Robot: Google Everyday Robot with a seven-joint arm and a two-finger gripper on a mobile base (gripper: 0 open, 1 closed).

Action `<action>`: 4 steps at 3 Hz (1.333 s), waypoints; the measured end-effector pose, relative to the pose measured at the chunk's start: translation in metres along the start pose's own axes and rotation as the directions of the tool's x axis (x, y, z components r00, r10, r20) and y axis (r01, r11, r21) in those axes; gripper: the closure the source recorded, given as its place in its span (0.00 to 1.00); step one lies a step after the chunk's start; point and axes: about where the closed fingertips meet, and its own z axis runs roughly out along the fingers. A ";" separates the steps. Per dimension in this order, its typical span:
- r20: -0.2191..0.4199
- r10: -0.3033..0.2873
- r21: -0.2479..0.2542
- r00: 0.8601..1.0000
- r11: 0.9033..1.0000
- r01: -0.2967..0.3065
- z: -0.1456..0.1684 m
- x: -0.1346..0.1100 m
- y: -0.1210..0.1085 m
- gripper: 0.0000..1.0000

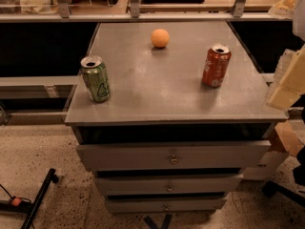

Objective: Move coke can near green can

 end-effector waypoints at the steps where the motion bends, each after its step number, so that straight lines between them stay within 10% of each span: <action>1: -0.001 0.003 0.023 1.000 1.000 -0.003 -0.003 -0.004 -0.004 0.00; 4: 0.077 0.167 -0.024 0.983 0.986 -0.166 0.069 0.008 -0.074 0.00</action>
Offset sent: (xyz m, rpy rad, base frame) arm 0.0600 -0.0093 -0.0197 0.0978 0.0221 -0.0837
